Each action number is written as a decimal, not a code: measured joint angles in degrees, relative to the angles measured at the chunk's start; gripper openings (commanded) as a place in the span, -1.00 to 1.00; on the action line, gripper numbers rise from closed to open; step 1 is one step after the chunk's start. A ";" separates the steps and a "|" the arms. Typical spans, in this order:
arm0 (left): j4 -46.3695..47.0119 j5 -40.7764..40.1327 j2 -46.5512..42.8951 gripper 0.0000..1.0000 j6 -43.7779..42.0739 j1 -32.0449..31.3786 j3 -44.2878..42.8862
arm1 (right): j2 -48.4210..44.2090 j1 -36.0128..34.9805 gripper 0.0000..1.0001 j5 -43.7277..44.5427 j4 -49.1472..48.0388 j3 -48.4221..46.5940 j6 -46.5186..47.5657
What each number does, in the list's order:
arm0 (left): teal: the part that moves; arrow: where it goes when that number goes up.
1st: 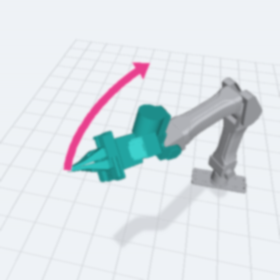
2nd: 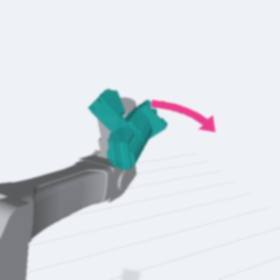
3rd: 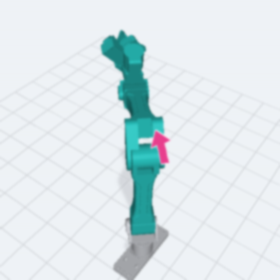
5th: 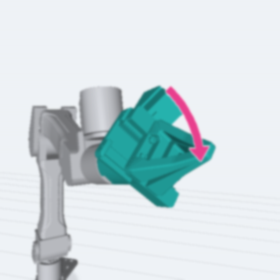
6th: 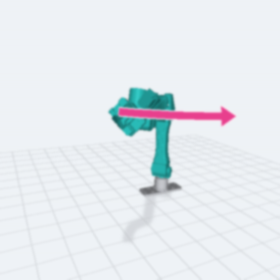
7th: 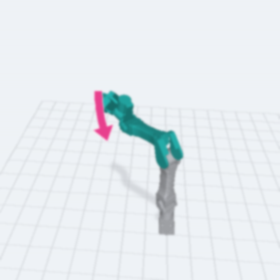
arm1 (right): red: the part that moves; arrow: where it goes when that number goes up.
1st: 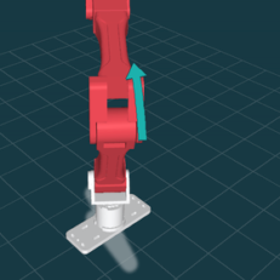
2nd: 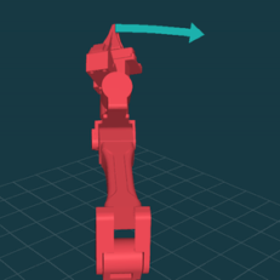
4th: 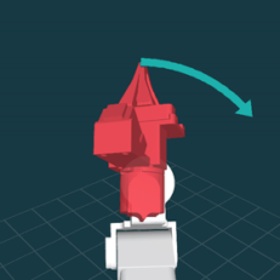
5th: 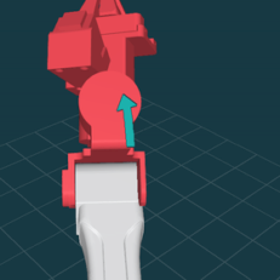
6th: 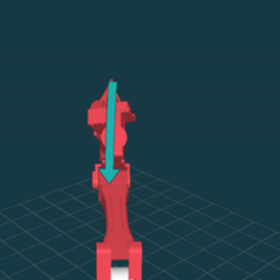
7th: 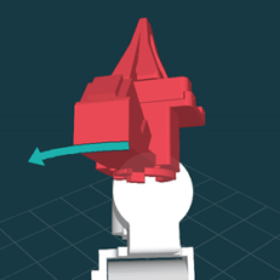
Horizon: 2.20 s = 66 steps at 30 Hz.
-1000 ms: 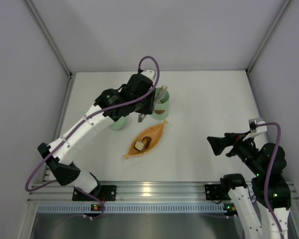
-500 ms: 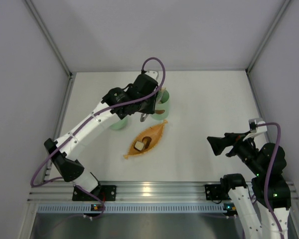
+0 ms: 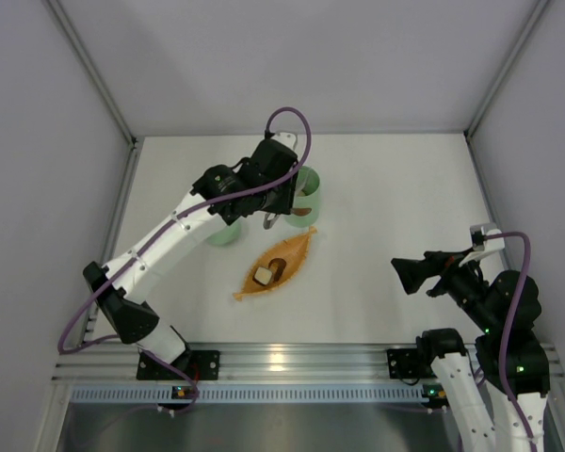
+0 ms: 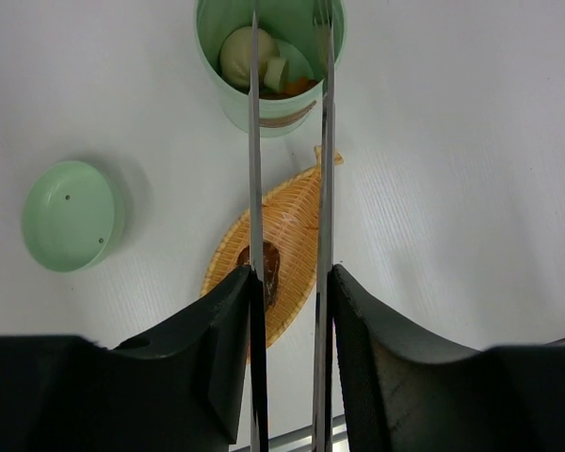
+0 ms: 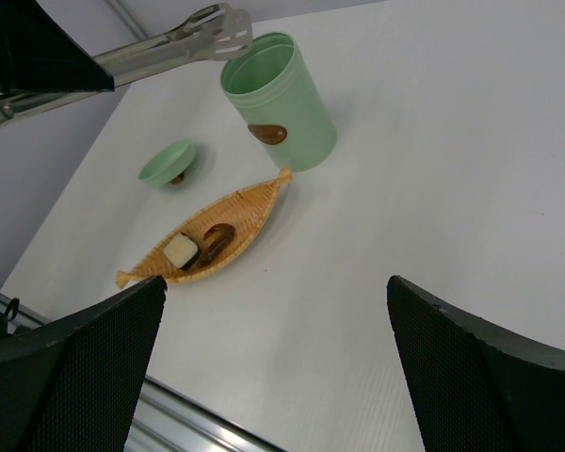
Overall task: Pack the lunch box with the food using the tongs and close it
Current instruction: Place the fake food in the packing box, then pick up the fake food from the plate.
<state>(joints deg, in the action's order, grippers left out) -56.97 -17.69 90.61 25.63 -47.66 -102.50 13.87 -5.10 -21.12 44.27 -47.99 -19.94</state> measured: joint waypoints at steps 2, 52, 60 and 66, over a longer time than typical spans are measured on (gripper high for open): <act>0.00 0.02 0.00 -0.10 -0.02 0.00 0.00 | 0.00 0.00 0.99 0.00 0.00 0.00 0.00; -13.97 11.13 -22.86 0.00 -1.16 -0.13 32.11 | 0.00 -0.02 0.99 0.04 0.00 0.00 0.31; -13.97 12.79 -22.86 -0.01 -1.88 -0.42 32.68 | 0.00 -0.02 0.99 0.04 0.00 0.00 0.31; -13.99 13.62 -22.86 -0.01 -2.05 -0.50 34.16 | 0.00 -0.02 0.99 0.04 0.00 0.00 0.31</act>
<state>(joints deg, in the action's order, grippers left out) -70.96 -4.08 67.75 23.57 -48.16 -68.34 13.87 -5.13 -21.08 44.27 -47.99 -19.64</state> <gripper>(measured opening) 0.503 0.993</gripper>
